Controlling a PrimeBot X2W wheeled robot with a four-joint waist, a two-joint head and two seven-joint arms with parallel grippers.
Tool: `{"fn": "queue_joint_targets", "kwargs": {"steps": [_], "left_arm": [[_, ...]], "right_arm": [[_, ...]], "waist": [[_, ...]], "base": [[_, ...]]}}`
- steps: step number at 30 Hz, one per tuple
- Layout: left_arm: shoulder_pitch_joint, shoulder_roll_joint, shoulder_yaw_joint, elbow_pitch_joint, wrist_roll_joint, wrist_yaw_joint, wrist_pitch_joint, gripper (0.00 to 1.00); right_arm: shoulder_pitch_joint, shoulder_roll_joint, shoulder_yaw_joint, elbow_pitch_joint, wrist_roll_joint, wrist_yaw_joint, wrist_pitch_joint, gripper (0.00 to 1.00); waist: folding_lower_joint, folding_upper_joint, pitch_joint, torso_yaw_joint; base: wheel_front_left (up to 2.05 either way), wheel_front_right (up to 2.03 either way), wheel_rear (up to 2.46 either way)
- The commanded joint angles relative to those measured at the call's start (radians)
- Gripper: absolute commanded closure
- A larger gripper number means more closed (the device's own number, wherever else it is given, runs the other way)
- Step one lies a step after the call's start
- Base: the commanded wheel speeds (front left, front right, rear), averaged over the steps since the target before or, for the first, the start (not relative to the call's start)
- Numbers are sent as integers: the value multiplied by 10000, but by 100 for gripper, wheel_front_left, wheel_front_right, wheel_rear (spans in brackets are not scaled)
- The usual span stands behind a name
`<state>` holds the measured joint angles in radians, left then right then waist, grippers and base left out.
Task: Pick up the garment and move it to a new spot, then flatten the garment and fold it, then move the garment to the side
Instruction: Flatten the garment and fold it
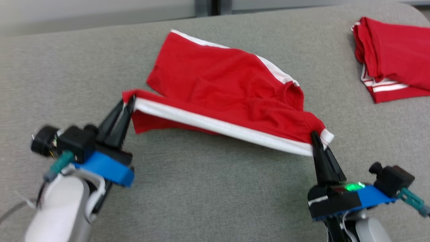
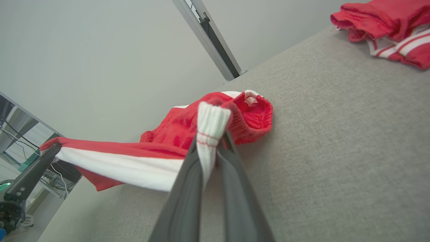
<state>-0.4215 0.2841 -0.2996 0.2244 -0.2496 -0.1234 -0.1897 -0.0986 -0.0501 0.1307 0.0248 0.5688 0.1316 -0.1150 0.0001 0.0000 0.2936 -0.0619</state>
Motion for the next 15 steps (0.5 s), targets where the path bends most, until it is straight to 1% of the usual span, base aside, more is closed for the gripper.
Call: {"fn": "queue_joint_targets", "kwargs": {"steps": [1, 2, 8, 15], "left_arm": [[-825, 361, -95, 263, 93, -5, 116, 100], [-825, 361, -95, 263, 93, -5, 116, 100], [-2780, 937, -698, 1019, 85, -41, 441, 100], [-4762, 1547, -1905, 2183, -259, -48, 574, 100]], "right_arm": [[-561, -12, 94, 233, 154, -19, -86, 100], [-561, -12, 94, 233, 154, -19, -86, 100], [-1992, -15, 290, 1114, 601, -19, -199, 100], [-3442, -10, 700, 1933, 981, -15, -472, 100]], "waist": [[-1, 0, 531, -435], [-1, 0, 531, -435], [-1, 0, 1336, -948], [-1, 0, 2057, -1407]], "base": [[0, 0, 0], [0, 0, 0], [0, 0, 0], [0, 0, 0]]}}
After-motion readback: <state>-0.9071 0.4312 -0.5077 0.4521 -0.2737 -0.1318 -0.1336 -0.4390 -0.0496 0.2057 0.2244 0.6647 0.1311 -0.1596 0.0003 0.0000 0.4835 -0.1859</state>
